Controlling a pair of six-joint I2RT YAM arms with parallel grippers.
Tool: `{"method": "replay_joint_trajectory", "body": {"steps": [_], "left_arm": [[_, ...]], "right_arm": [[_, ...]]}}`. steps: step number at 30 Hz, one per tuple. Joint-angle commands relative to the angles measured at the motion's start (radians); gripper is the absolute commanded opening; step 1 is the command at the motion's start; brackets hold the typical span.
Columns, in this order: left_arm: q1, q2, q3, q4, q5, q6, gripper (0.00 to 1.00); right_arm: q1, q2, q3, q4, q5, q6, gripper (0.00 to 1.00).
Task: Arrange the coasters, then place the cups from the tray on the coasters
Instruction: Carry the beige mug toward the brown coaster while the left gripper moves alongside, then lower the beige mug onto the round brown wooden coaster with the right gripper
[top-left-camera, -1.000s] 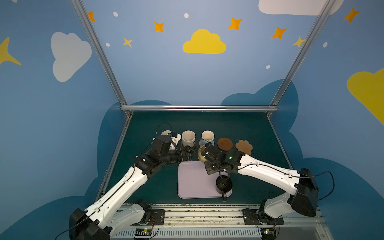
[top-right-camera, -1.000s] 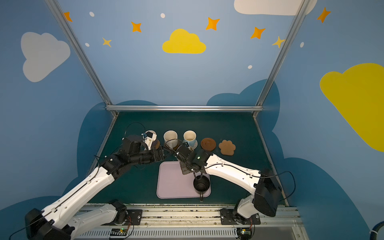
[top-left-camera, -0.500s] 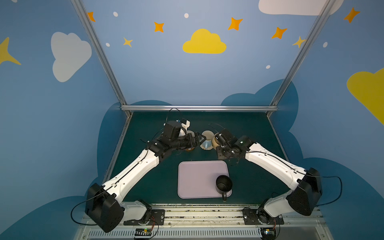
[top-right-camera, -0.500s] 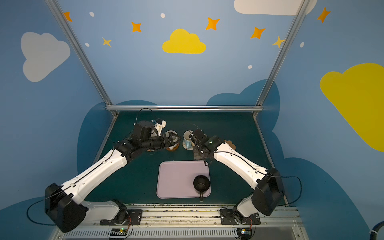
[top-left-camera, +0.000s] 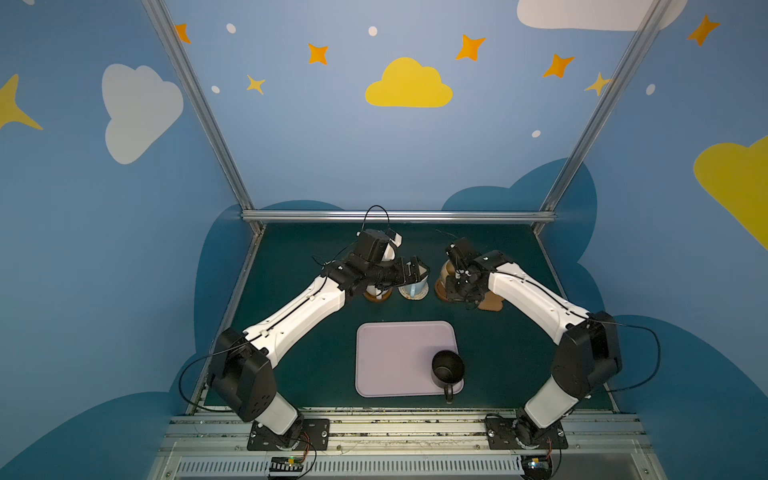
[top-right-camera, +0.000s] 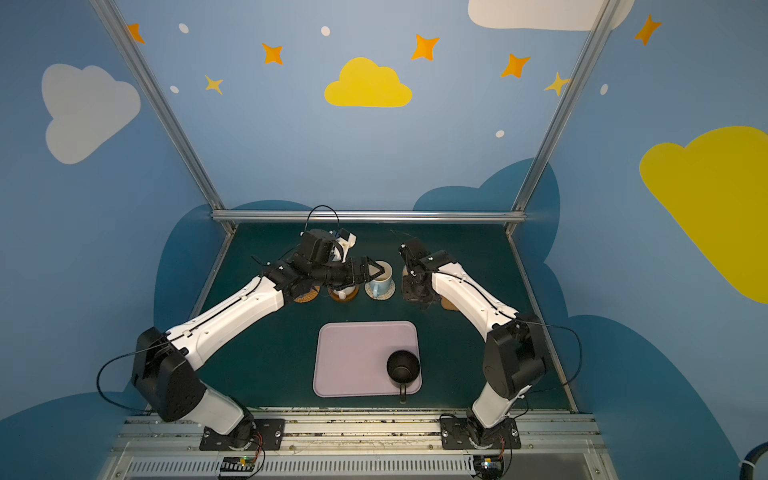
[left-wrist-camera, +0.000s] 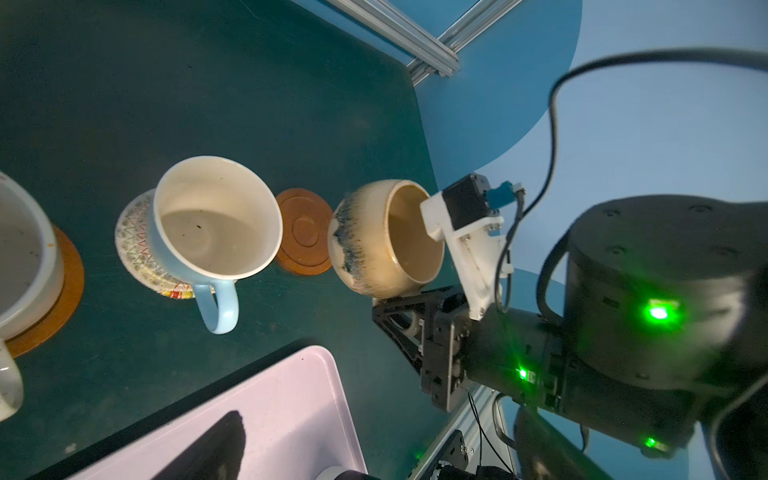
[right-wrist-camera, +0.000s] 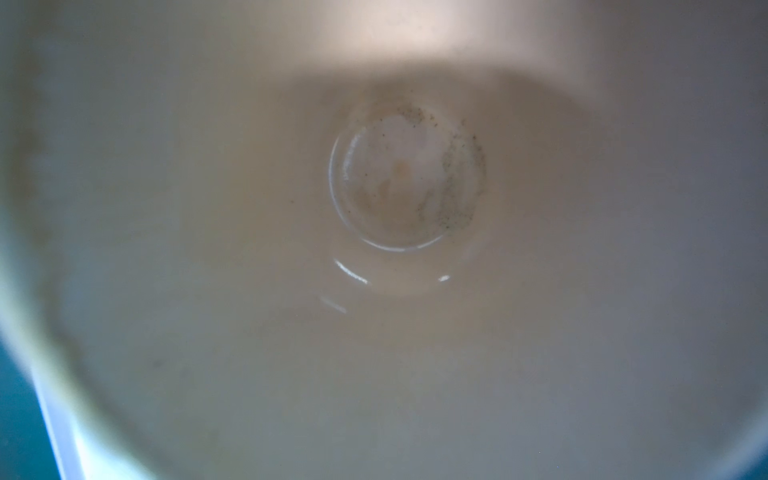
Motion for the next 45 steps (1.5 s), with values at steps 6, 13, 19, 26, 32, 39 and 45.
{"method": "replay_joint_trajectory", "body": {"steps": [6,13,19,26,32,39,45], "left_arm": [[-0.011,0.07,0.042,0.013,0.033,-0.001,1.0],[-0.014,0.125,0.066,0.009,0.07,-0.011,0.99],[-0.013,0.16,0.095,0.007,0.093,-0.023,0.99],[-0.018,0.174,0.089,0.015,0.105,-0.031,0.99],[-0.018,0.176,0.081,0.02,0.107,-0.035,0.99],[-0.017,0.179,0.078,0.016,0.104,-0.029,0.99],[-0.017,0.174,0.077,0.013,0.103,-0.029,0.99]], "right_arm": [[-0.035,0.095,0.096,0.057,-0.017,-0.043,0.0],[-0.05,0.156,0.108,0.104,0.003,-0.084,0.0],[-0.064,0.194,0.08,0.178,0.002,-0.118,0.0],[-0.069,0.219,0.076,0.194,0.015,-0.139,0.0],[-0.083,0.235,0.054,0.225,0.0,-0.143,0.0],[-0.091,0.246,0.029,0.243,-0.012,-0.139,0.0],[-0.09,0.236,0.006,0.232,-0.01,-0.137,0.0]]}}
